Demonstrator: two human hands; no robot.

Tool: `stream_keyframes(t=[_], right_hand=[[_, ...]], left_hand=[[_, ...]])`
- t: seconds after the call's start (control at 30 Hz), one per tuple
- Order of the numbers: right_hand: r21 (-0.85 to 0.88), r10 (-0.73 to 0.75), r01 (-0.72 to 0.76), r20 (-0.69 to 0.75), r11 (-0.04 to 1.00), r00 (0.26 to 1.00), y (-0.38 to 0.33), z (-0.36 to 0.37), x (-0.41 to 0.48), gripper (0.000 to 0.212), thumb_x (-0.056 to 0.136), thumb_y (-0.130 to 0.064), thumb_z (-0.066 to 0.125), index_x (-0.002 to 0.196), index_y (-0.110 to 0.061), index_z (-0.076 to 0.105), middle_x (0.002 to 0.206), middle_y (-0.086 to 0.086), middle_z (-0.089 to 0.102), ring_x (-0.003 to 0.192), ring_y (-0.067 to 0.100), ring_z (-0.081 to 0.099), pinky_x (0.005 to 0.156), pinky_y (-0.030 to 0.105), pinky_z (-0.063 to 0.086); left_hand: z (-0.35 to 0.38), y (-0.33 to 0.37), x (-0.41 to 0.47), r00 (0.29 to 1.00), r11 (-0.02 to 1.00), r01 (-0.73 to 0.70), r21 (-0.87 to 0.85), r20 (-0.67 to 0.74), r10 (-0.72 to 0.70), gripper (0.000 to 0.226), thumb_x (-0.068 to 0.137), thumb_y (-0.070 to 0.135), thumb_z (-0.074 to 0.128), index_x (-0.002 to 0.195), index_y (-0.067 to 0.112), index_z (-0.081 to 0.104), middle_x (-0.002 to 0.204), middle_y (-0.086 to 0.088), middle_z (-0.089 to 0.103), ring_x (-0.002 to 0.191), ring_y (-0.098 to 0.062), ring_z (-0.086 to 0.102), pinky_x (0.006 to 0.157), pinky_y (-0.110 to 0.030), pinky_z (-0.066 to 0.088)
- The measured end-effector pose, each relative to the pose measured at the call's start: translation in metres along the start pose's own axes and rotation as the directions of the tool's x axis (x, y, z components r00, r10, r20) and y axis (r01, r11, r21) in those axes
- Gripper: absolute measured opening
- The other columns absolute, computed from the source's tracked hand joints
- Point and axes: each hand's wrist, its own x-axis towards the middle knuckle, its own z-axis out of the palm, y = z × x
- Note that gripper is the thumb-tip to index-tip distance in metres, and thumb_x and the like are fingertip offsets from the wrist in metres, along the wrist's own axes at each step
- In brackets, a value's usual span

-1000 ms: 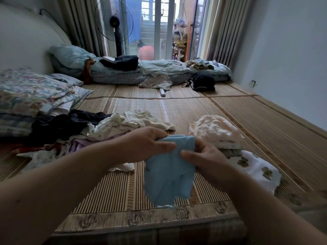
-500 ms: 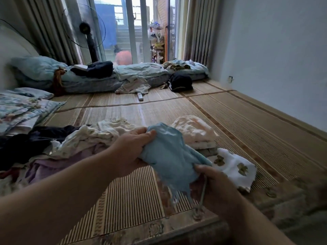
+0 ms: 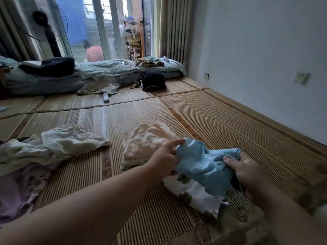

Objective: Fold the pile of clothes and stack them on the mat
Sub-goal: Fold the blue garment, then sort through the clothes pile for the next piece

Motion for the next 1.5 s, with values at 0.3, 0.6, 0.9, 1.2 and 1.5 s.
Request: stream_keyframes(t=[0.3,0.6,0.9,1.2,1.5], right_hand=[[-0.807,-0.122,0.066,-0.007,0.586,0.993,0.038,0.005,0.019,0.067,0.083,-0.037,0.067,0.142,-0.026,0.037,0.135,0.002,0.048,0.114,0.02,0.052,0.081,0.031,0.044],[-0.937,-0.031,0.256,0.256,0.239,0.966,0.047,0.03,0.011,0.059,0.088,-0.033,0.049,0.142,-0.046,0.03,0.152,-0.014,0.027,0.139,0.013,0.026,0.109,0.047,0.024],[-0.975,-0.01,0.119,0.119,0.189,0.993,0.028,0.003,0.009,0.055,0.092,-0.024,0.042,0.141,-0.046,0.031,0.154,-0.01,0.025,0.139,0.017,0.025,0.112,0.055,0.018],[-0.731,-0.219,0.65,0.612,0.209,0.76,-0.001,0.16,-0.032,0.052,0.085,-0.037,0.06,0.135,-0.046,0.044,0.148,-0.017,0.034,0.137,0.008,0.033,0.113,0.04,0.025],[-0.445,-0.127,0.879,0.875,0.173,0.468,0.004,0.396,-0.08,0.065,0.088,-0.043,0.058,0.144,-0.045,0.026,0.153,-0.012,0.028,0.135,0.012,0.036,0.111,0.041,0.032]], left_hand=[[-0.006,-0.05,0.027,0.994,0.743,0.038,0.669,-0.104,0.043,0.045,0.085,0.02,0.055,0.128,0.027,0.057,0.124,0.002,0.064,0.114,-0.014,0.057,0.09,-0.016,0.039],[0.029,-0.058,0.013,1.0,0.741,0.019,0.672,-0.026,-0.002,0.049,0.087,0.038,0.058,0.133,0.024,0.052,0.124,-0.003,0.062,0.111,-0.018,0.059,0.093,-0.027,0.048],[0.058,-0.046,0.003,0.99,0.821,-0.006,0.57,0.119,-0.076,0.063,0.088,0.038,0.062,0.144,0.028,0.035,0.136,-0.002,0.053,0.117,-0.018,0.055,0.091,-0.028,0.047],[-0.117,-0.06,-0.086,0.967,0.708,0.022,0.706,-0.196,0.165,0.055,0.086,0.045,0.059,0.136,0.042,0.036,0.128,0.008,0.05,0.112,-0.013,0.055,0.091,-0.034,0.051],[-0.335,-0.131,-0.195,0.822,0.517,0.426,0.742,-0.557,0.122,0.06,0.085,0.046,0.055,0.141,0.034,0.036,0.135,0.004,0.04,0.122,-0.018,0.046,0.096,-0.029,0.039]])
